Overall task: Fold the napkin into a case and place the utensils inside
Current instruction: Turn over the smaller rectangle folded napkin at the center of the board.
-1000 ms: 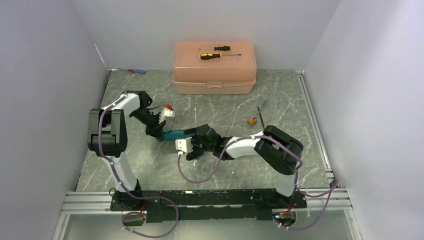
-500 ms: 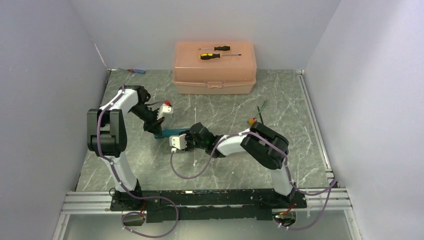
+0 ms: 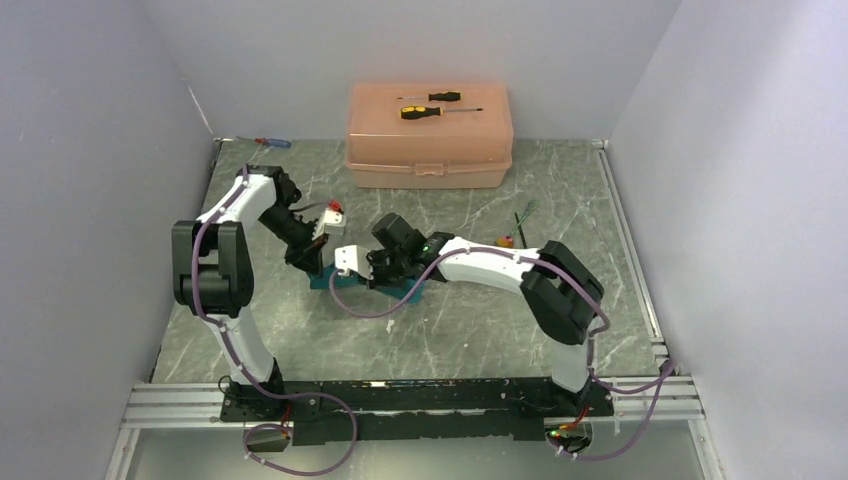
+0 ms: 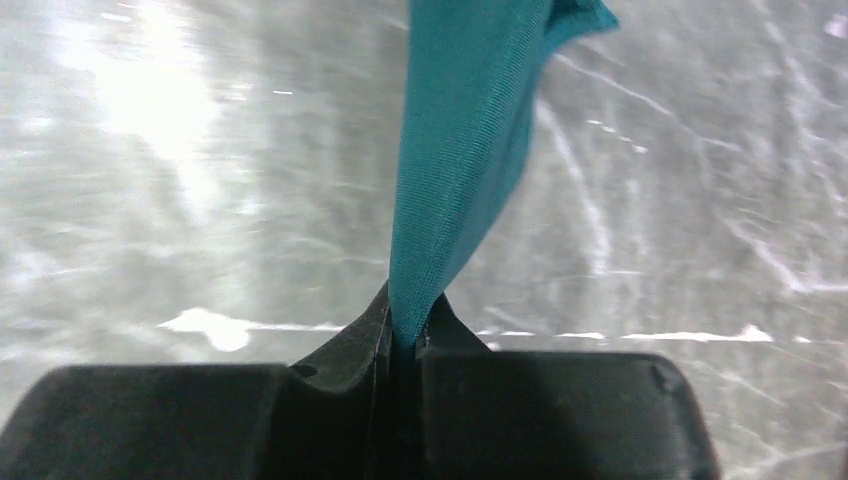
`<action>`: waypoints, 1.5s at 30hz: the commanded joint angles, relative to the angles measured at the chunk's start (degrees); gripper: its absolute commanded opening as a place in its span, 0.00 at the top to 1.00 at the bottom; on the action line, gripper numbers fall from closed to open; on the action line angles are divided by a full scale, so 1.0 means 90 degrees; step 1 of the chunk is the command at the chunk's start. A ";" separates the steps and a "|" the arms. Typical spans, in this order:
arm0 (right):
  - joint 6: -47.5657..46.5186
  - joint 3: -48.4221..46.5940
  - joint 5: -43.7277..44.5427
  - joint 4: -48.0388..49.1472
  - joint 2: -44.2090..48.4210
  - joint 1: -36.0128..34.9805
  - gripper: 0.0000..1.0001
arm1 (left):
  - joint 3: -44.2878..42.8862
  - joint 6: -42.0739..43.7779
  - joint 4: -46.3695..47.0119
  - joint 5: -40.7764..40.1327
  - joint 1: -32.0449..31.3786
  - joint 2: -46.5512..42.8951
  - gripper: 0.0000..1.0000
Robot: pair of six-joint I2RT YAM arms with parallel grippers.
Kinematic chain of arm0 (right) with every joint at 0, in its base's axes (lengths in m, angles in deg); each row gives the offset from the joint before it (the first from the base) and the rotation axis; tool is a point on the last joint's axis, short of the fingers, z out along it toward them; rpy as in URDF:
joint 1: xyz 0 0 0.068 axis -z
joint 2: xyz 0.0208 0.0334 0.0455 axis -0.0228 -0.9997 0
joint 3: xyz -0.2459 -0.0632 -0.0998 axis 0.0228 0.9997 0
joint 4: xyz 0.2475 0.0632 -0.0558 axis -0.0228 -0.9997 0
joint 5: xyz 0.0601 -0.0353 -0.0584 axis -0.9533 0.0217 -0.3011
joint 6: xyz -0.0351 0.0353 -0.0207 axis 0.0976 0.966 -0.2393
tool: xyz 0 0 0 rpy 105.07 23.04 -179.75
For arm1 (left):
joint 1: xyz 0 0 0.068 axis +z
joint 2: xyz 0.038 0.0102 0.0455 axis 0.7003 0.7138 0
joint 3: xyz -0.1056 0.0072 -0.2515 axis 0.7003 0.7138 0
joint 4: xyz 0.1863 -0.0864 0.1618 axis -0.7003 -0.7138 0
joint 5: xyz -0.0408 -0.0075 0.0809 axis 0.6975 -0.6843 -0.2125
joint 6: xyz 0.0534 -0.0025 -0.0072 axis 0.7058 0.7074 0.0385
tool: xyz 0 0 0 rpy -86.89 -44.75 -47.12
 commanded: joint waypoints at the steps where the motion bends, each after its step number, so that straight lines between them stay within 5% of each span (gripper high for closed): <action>1: 0.0568 -0.0367 -0.1692 -0.2359 0.0566 0.0002 1.00 | 0.0380 0.0676 -0.1502 0.0458 -0.0129 -0.0717 0.97; 7: 0.0275 -0.0850 -0.3262 -0.4097 -0.0008 0.0079 1.00 | 0.1163 0.0528 -0.1738 0.0733 -0.0446 -0.0877 0.97; 13: -0.0496 -0.1714 -0.3355 -0.5511 -0.1323 0.0097 0.97 | 0.1089 0.0468 -0.1748 0.0561 -0.0624 -0.0024 0.97; 19: -0.0632 -0.2230 -0.3500 -0.5188 -0.1892 0.0510 0.87 | 0.0522 0.0271 -0.1707 0.0445 -0.0631 0.1120 0.97; 28: -0.0351 -0.2514 -0.3152 -0.4546 -0.2092 0.1045 0.43 | -0.0207 -0.0380 -0.1132 0.0148 -0.0500 0.2178 0.97; 30: -0.0186 -0.2326 -0.3133 -0.4278 -0.1919 0.1169 0.04 | -0.0170 -0.0543 -0.0947 0.0108 -0.0500 0.2205 0.97; 31: -0.0133 -0.2216 -0.3134 -0.4144 -0.1762 0.1227 0.01 | -0.0159 -0.0575 -0.0895 0.0119 -0.0503 0.2212 0.97; 36: 0.0609 -0.1376 -0.2386 -0.3140 -0.0832 0.1499 0.00 | -0.0129 -0.1026 -0.0567 0.0092 -0.0499 0.2141 0.97; 42: 0.2587 0.0563 -0.0657 0.0217 0.1063 0.1534 0.06 | 0.0095 -0.1948 0.0181 0.0130 -0.0466 0.1850 0.97; 44: 0.3137 0.1269 -0.0678 0.1169 0.1579 0.1538 0.22 | 0.0257 -0.2399 0.0666 0.0123 -0.0449 0.1650 0.97; 45: 0.3382 0.1563 -0.0608 0.1529 0.1777 0.1537 0.55 | 0.0337 -0.2515 0.0779 0.0131 -0.0449 0.1547 0.97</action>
